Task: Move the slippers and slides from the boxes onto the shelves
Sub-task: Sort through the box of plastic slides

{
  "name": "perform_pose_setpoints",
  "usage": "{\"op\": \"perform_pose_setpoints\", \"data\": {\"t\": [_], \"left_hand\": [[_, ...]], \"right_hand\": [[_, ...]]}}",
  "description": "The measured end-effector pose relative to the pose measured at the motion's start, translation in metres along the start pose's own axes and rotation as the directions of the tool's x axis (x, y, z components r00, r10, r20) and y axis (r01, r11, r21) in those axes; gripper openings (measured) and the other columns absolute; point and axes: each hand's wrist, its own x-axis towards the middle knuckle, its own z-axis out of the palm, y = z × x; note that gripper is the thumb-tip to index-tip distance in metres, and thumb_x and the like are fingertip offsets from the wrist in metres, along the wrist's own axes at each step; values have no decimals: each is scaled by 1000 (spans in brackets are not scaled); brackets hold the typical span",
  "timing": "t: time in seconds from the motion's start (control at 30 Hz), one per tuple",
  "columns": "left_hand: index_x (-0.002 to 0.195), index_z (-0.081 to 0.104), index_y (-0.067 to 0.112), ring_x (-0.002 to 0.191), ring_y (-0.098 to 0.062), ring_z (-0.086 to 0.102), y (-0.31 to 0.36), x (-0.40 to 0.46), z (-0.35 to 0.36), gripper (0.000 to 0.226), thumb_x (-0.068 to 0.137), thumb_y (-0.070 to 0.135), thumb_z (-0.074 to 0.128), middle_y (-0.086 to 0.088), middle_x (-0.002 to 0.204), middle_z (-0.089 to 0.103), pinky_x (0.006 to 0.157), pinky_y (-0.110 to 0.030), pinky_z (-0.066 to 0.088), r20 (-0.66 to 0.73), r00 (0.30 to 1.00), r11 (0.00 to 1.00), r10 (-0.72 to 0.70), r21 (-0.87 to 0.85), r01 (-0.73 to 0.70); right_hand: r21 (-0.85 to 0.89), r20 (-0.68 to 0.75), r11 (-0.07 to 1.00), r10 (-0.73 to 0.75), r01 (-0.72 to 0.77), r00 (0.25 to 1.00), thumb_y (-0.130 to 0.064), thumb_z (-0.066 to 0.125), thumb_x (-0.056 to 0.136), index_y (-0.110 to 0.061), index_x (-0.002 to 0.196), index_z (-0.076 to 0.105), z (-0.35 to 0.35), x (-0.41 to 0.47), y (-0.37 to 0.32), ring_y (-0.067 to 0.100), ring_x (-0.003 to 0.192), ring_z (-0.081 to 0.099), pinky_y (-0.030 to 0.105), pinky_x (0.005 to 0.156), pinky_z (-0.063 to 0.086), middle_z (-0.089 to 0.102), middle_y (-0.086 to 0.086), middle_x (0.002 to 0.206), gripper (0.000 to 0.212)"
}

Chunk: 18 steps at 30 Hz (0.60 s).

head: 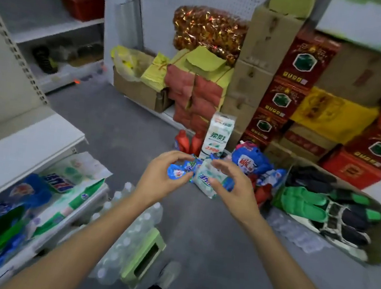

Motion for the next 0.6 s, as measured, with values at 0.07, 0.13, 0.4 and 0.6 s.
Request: {"op": "perform_pose_setpoints", "data": {"t": [0.07, 0.13, 0.4, 0.6], "left_hand": [[112, 72, 23, 106, -7, 65, -5, 44, 32, 30, 82, 21, 79, 13, 112, 70, 95, -32, 51, 58, 998, 999, 28, -38, -26], [111, 72, 24, 106, -7, 65, -6, 86, 64, 30, 82, 22, 79, 12, 112, 70, 96, -34, 51, 99, 994, 997, 54, -68, -47], [113, 72, 24, 106, -7, 65, 22, 222, 188, 34, 80, 23, 79, 12, 113, 70, 93, -36, 52, 266, 948, 981, 174, -135, -142], [116, 70, 27, 112, -5, 64, 35, 285, 284, 35, 83, 26, 81, 16, 116, 70, 97, -38, 52, 336, 927, 979, 168, -169, -116]], "right_hand": [[-28, -40, 999, 41, -42, 998, -22, 71, 91, -19, 125, 63, -27, 17, 26, 3, 122, 57, 27, 105, 45, 64, -10, 127, 35], [-46, -89, 995, 87, -92, 992, -23, 71, 91, -19, 126, 63, -55, 32, 47, 0, 123, 55, 22, 104, 44, 63, -10, 129, 36], [-118, -258, 969, 180, -215, 949, -23, 70, 91, -20, 127, 62, -174, 76, 129, 1, 119, 57, 28, 103, 46, 63, -12, 126, 37], [-123, -305, 955, 221, -268, 926, -26, 72, 90, -20, 128, 61, -258, 96, 202, 2, 119, 57, 35, 103, 48, 64, -10, 126, 40]]}}
